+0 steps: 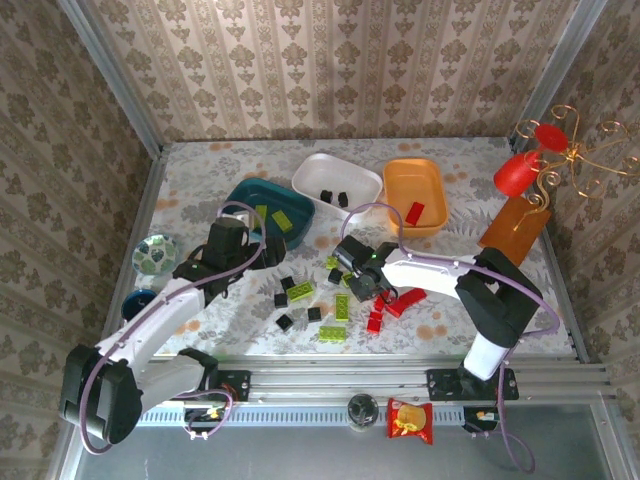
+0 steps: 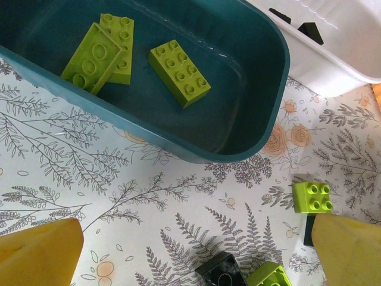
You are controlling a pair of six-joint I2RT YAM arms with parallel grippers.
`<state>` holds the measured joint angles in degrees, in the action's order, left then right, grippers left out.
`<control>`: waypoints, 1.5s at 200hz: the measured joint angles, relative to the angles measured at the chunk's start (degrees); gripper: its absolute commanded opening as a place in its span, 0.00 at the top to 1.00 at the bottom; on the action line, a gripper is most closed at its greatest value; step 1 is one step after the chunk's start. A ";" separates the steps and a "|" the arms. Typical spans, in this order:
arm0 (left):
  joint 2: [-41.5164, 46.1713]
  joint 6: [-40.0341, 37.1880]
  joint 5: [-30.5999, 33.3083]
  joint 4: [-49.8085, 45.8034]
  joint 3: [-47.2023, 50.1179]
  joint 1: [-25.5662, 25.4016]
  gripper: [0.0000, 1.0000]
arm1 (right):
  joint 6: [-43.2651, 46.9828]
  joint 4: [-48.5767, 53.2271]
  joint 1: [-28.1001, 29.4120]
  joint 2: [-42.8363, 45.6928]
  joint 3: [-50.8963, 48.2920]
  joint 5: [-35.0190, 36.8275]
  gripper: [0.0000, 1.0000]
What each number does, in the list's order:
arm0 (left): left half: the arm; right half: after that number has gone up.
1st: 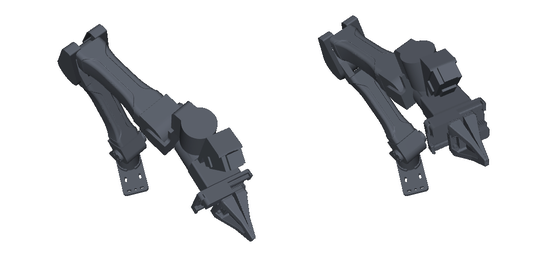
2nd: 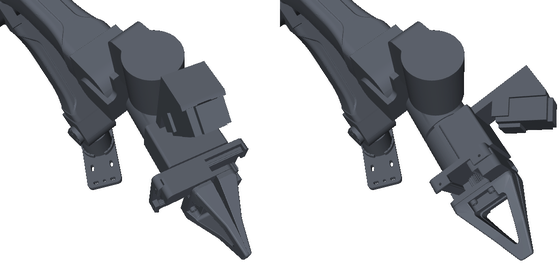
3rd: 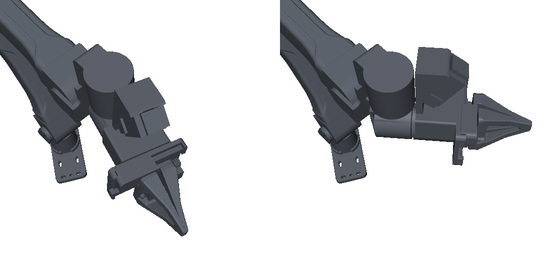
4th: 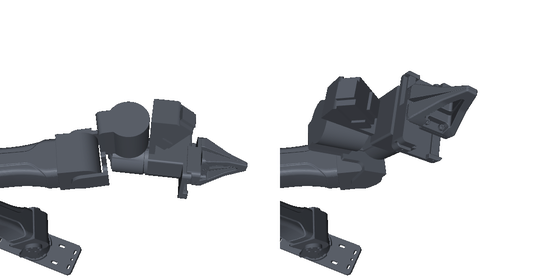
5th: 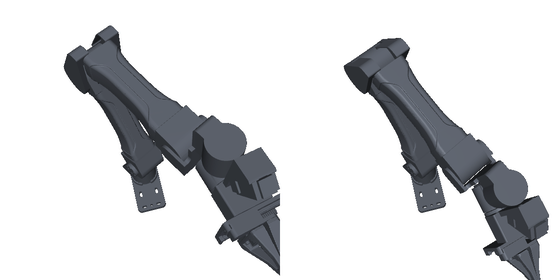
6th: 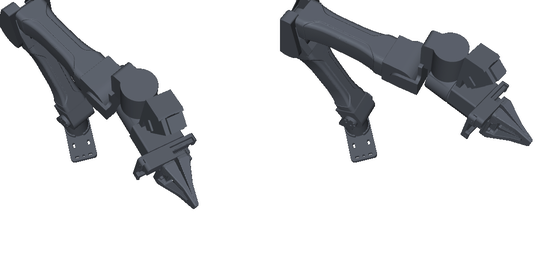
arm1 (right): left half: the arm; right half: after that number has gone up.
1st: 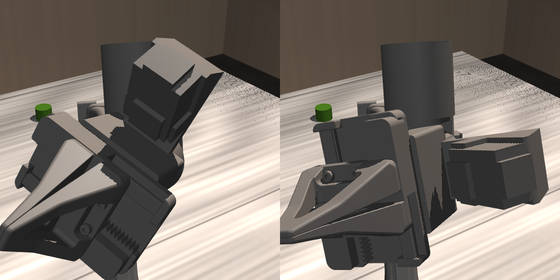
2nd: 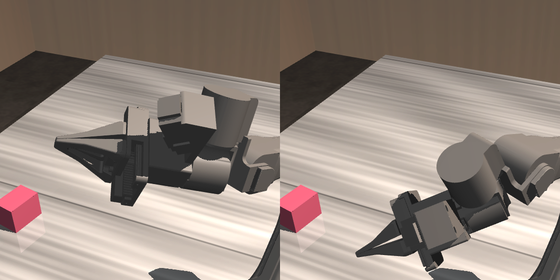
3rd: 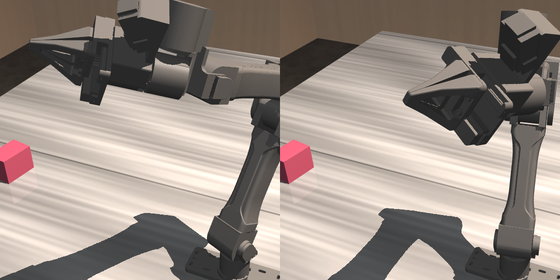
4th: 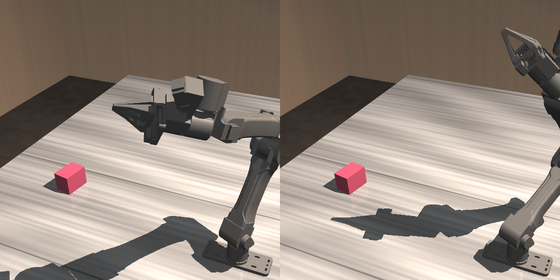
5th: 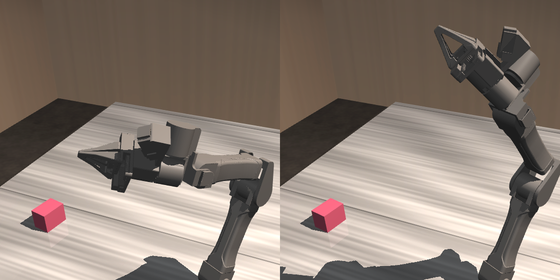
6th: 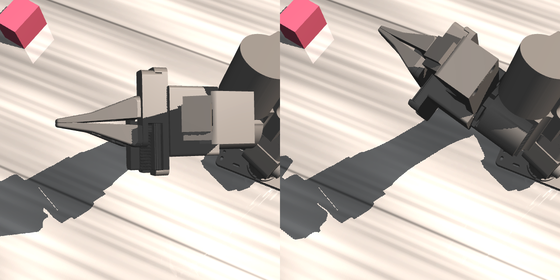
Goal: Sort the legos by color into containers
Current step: Pick up the lego from the bottom-center of the table, then place the lego in the container.
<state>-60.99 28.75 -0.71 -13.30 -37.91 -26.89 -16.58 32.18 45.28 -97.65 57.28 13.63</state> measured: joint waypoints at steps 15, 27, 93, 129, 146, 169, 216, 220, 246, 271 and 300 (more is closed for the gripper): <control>0.57 0.04 -0.42 0.09 0.39 0.00 0.00 | -0.11 -0.04 -0.02 0.79 -0.13 -0.02 0.70; 1.03 0.17 -0.68 0.09 0.68 0.00 0.00 | -0.11 -0.09 -0.24 2.43 -0.48 -0.07 0.72; 1.81 1.27 -2.03 0.11 2.03 1.86 0.00 | -1.88 -2.29 -13.38 17.16 2.54 -0.83 0.76; 1.88 1.70 -3.02 0.31 2.43 1.92 0.00 | -3.28 -4.90 -22.14 10.78 11.69 2.47 0.77; 1.99 1.70 -3.21 0.17 2.43 1.92 0.00 | -3.32 -5.31 -24.33 4.35 17.07 4.59 0.77; 2.25 1.68 -3.28 -0.26 2.43 1.92 0.01 | -3.32 -5.20 -26.27 -3.89 22.97 7.08 0.76; 2.21 1.64 -4.15 -1.38 2.60 1.90 0.06 | -4.39 -3.72 -29.42 -12.39 26.91 7.87 0.45; 2.14 1.62 -4.28 -1.46 2.60 1.86 0.07 | -4.33 -3.45 -29.55 -12.57 27.02 7.85 0.41; 0.79 1.18 -5.05 -2.10 2.60 1.46 0.07 | -5.09 -3.34 -30.01 -12.57 27.30 7.34 0.27; -1.03 0.55 -5.62 -3.50 2.58 -0.98 0.08 | -5.33 -3.76 -29.59 -11.19 26.67 6.56 0.25; -4.24 -0.55 -5.75 -4.70 2.21 -4.37 0.16 | -5.46 -4.70 -28.15 -5.92 22.97 5.64 0.25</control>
<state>-65.23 28.21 -6.46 -18.00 -35.70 -31.27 -22.04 27.49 17.12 -103.57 80.25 19.27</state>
